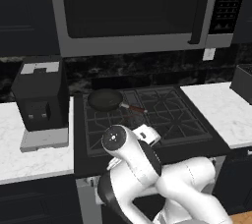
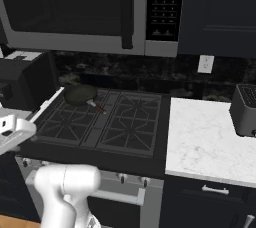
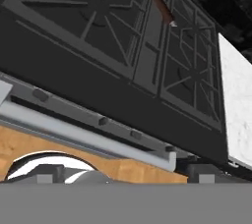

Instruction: Turn off the rear left burner of the stove.

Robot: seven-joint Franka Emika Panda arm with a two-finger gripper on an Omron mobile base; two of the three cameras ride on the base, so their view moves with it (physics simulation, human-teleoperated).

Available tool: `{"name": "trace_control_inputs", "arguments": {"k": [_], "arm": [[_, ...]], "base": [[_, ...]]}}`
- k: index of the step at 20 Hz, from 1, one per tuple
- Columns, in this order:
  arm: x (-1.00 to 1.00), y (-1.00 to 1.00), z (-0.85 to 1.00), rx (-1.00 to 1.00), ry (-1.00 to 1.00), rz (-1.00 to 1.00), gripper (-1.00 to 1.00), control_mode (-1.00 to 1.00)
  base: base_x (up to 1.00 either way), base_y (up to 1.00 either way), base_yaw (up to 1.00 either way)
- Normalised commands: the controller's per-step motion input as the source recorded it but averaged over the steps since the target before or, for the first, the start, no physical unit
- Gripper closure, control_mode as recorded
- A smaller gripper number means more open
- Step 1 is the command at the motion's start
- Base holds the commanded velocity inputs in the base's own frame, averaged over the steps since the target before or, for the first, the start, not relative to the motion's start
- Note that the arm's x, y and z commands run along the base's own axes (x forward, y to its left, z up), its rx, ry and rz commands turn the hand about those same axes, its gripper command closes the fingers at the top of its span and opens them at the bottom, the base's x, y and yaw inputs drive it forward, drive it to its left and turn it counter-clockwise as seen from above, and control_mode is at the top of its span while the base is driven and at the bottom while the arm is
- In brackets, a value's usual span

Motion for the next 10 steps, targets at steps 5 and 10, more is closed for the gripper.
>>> {"name": "trace_control_inputs", "arguments": {"k": [5,10], "arm": [[0.0,0.15,-0.86,-0.13,-0.03,0.17,-1.0,-1.0],[0.0,0.23,-0.73,-0.01,-0.01,0.16,-1.0,-1.0]], "base": [[0.0,0.0,0.0],[0.0,0.0,0.0]]}}
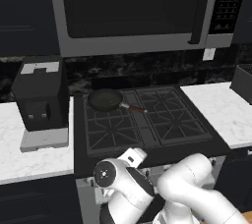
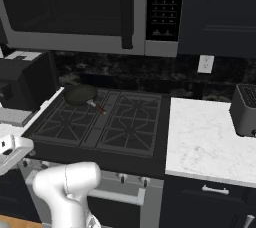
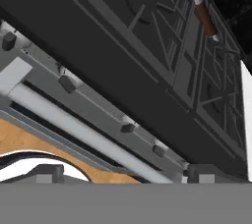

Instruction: Turn off the rear left burner of the stove.

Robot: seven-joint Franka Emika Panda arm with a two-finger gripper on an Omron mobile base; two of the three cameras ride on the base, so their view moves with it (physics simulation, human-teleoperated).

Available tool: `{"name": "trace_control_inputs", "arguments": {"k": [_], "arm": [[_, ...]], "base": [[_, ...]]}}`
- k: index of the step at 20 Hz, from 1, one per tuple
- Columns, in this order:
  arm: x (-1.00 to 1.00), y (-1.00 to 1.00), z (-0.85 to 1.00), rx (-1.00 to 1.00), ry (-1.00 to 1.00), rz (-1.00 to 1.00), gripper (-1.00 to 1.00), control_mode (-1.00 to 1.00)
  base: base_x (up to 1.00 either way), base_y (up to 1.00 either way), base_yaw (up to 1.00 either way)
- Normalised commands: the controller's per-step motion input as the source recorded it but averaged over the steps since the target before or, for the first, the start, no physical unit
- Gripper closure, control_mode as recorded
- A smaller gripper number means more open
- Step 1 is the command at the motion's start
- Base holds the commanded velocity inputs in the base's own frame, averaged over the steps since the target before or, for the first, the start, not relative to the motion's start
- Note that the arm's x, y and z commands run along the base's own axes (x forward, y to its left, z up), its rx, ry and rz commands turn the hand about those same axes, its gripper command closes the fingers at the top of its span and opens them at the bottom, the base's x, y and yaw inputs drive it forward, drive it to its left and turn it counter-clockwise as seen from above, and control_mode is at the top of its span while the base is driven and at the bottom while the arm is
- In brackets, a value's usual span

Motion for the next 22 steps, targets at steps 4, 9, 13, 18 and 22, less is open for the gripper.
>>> {"name": "trace_control_inputs", "arguments": {"k": [4,9,13,18,22], "arm": [[0.0,0.15,-0.61,0.0,-0.01,0.16,-1.0,-1.0],[0.0,0.04,-0.4,0.0,-0.09,0.1,-1.0,-1.0],[0.01,0.13,-0.37,0.0,-0.13,0.07,-1.0,-1.0],[0.1,0.21,-0.27,0.0,-0.09,0.04,-1.0,-1.0],[0.18,0.2,-0.17,-0.01,-0.01,0.0,-1.0,-1.0]], "base": [[0.0,0.0,0.0],[0.0,0.0,0.0],[0.0,0.0,0.0],[0.0,0.0,0.0],[0.0,0.0,0.0]]}}
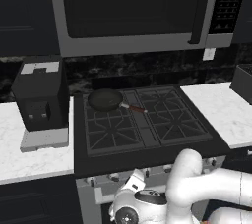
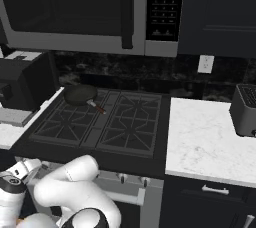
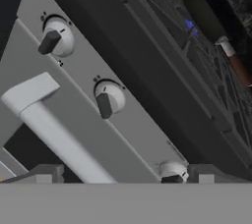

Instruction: Turn off the rear left burner of the stove.

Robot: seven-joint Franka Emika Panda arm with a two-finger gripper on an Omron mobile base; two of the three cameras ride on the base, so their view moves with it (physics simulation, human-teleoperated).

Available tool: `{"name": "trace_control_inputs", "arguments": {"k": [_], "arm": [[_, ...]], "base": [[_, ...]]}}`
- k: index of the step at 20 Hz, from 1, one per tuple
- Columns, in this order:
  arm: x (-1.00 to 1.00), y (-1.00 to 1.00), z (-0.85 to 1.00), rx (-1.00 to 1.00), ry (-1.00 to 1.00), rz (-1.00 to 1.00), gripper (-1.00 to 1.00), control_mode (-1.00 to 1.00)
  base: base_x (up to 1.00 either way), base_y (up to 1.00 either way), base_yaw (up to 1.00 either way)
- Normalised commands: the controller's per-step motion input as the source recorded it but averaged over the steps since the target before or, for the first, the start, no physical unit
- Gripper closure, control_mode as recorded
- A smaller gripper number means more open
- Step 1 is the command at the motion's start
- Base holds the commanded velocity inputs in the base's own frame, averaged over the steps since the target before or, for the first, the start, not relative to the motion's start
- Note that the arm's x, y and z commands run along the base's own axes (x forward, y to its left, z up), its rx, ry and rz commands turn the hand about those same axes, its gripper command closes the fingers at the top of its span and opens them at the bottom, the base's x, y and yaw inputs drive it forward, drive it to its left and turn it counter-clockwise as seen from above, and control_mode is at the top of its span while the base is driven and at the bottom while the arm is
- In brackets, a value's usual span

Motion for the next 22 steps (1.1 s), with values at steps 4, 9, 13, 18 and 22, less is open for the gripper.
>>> {"name": "trace_control_inputs", "arguments": {"k": [4,9,13,18,22], "arm": [[0.19,0.34,-0.17,-0.13,0.0,-0.04,-1.0,-1.0],[0.08,0.43,-0.18,-0.21,0.0,-0.09,-1.0,-1.0],[0.07,0.14,-0.15,-0.14,0.0,-0.14,-1.0,-1.0],[0.09,0.11,-0.24,-0.16,0.0,-0.11,-1.0,-1.0],[0.04,0.03,-0.12,-0.12,-0.07,-0.09,-1.0,-1.0]], "base": [[0.0,0.0,0.0],[0.0,0.0,0.0],[0.0,0.0,0.0],[0.0,0.0,0.0],[0.0,0.0,0.0]]}}
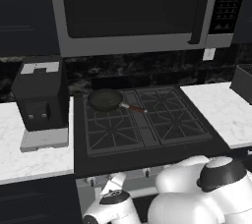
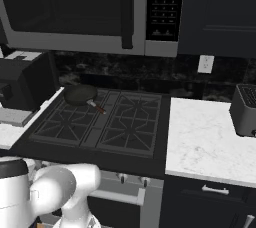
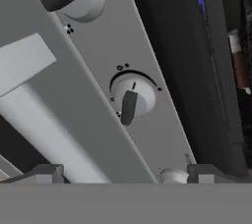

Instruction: Turn off the rear left burner of the stove.

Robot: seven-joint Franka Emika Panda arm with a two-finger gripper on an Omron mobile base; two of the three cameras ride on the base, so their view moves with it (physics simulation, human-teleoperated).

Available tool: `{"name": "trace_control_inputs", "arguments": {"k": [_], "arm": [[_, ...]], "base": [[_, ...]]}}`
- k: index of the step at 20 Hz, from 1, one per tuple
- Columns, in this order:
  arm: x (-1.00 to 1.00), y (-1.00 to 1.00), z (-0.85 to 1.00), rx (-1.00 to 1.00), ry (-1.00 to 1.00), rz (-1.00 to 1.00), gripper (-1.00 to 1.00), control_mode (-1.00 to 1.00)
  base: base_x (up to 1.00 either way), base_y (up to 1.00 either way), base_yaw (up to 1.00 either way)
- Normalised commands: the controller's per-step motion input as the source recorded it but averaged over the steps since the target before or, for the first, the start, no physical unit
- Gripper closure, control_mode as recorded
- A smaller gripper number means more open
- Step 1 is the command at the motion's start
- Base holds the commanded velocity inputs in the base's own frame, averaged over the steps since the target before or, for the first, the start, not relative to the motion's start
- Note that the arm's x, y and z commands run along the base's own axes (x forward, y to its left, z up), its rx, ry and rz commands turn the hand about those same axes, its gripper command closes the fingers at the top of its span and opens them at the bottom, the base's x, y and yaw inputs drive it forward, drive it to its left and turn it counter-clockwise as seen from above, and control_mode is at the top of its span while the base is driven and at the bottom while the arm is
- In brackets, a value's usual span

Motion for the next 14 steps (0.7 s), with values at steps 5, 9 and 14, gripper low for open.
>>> {"name": "trace_control_inputs", "arguments": {"k": [5,9,14], "arm": [[0.05,0.0,-0.03,-0.06,-0.21,-0.03,-1.0,-1.0],[0.18,0.0,0.0,-0.02,-0.12,0.0,-1.0,-1.0],[0.28,0.0,0.0,0.0,-0.01,0.0,-1.0,-1.0]], "base": [[0.0,0.0,0.0],[0.0,0.0,0.0],[0.0,0.0,0.0]]}}
